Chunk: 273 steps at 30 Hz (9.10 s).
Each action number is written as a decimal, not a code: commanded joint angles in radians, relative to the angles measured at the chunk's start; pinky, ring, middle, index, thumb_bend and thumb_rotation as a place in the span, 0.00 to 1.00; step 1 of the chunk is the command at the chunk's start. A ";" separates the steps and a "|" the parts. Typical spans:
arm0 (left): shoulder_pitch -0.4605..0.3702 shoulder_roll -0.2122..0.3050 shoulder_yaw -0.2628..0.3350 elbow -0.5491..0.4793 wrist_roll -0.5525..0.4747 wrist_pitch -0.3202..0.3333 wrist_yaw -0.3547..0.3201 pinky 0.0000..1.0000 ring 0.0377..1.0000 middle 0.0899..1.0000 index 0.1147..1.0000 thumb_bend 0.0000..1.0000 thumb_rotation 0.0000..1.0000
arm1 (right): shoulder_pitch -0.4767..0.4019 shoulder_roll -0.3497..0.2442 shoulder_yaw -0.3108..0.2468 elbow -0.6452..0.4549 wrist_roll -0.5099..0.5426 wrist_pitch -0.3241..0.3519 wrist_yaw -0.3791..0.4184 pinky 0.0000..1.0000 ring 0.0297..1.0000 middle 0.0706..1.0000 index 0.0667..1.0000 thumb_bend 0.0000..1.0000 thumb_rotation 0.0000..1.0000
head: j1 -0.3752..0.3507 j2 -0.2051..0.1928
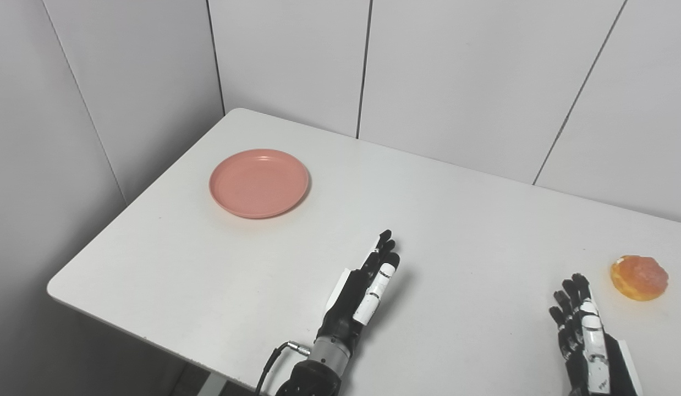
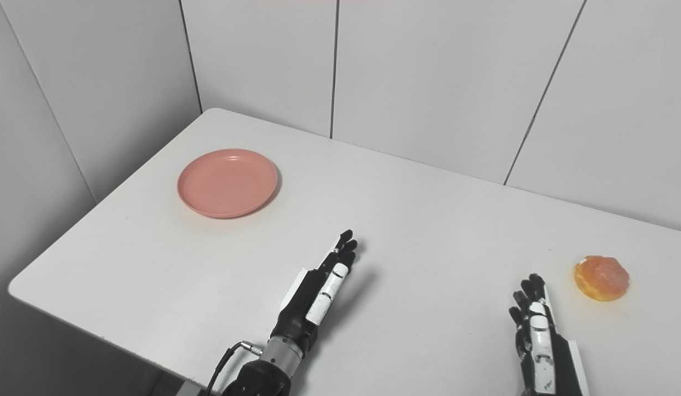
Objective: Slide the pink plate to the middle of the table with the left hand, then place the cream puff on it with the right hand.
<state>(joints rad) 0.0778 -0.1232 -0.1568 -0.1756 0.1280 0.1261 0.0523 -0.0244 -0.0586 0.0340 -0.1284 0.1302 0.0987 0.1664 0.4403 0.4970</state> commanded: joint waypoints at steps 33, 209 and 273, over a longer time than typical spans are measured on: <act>-0.029 0.079 0.029 -0.223 0.005 0.123 -0.108 1.00 0.96 0.97 0.95 0.51 1.00 | -0.005 0.033 0.032 -0.106 -0.023 0.027 -0.031 1.00 1.00 1.00 1.00 0.05 1.00 | -0.018 0.024; -0.560 0.540 0.585 0.800 -0.455 -0.103 -0.055 0.95 0.95 0.95 0.94 0.39 1.00 | -0.005 0.029 0.034 -0.104 -0.019 0.038 -0.038 1.00 1.00 1.00 1.00 0.08 1.00 | 0.001 0.047; -0.438 0.252 0.410 0.366 -0.547 0.166 -0.125 0.96 0.94 0.94 0.92 0.40 1.00 | -0.020 0.044 0.034 -0.082 -0.050 0.009 -0.058 1.00 1.00 1.00 1.00 0.17 1.00 | -0.072 0.109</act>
<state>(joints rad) -0.3471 0.1347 0.2627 0.2122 -0.4102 0.2820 -0.0576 -0.0118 -0.0229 0.0711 -0.1852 0.0795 0.1402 0.1124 0.3667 0.6059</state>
